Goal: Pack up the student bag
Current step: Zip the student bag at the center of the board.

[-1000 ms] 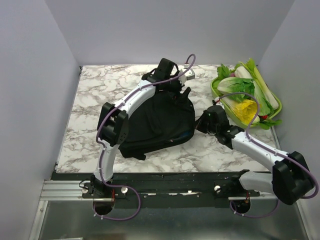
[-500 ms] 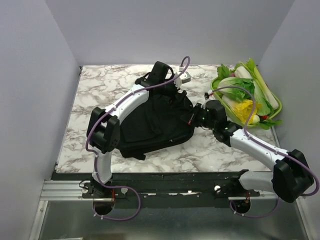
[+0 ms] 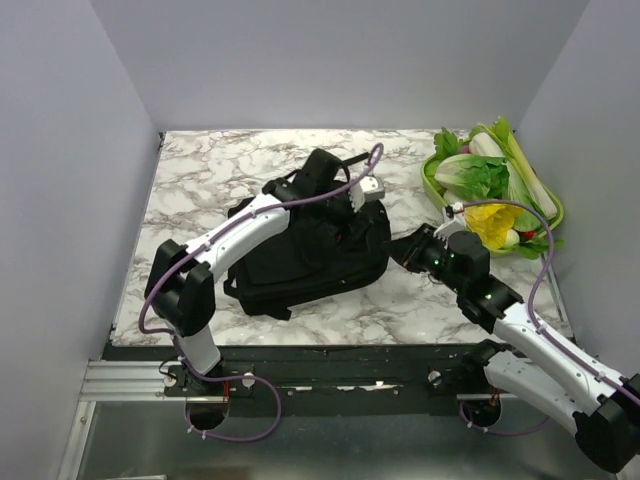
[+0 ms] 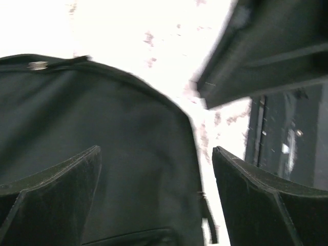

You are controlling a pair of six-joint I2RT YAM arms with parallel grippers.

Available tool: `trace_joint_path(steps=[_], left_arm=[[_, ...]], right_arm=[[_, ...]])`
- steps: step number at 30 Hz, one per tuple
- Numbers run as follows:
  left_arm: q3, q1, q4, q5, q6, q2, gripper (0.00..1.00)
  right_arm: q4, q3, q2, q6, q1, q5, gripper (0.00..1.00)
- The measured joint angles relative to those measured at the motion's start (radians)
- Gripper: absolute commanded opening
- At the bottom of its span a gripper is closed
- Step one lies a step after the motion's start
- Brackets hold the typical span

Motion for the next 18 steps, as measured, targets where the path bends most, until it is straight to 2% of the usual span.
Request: trace_joint_path(steps=[5, 8, 13, 18], left_arm=[[-0.076, -0.142, -0.039, -0.051, 0.068, -0.073, 0.95], [-0.135, -0.209, -0.039, -0.142, 0.108, -0.080, 0.95], [-0.183, -0.258, -0.021, -0.315, 0.137, -0.075, 0.91], [-0.177, -0.264, 0.066, -0.464, 0.139, -0.061, 0.89]], right_arm=[[-0.048, -0.010, -0.047, 0.006, 0.000, 0.056, 0.34], [-0.103, -0.057, -0.076, 0.021, 0.000, 0.096, 0.34], [-0.197, -0.089, -0.188, 0.042, 0.000, 0.167, 0.33], [-0.246, -0.095, -0.289, 0.061, 0.000, 0.223, 0.34]])
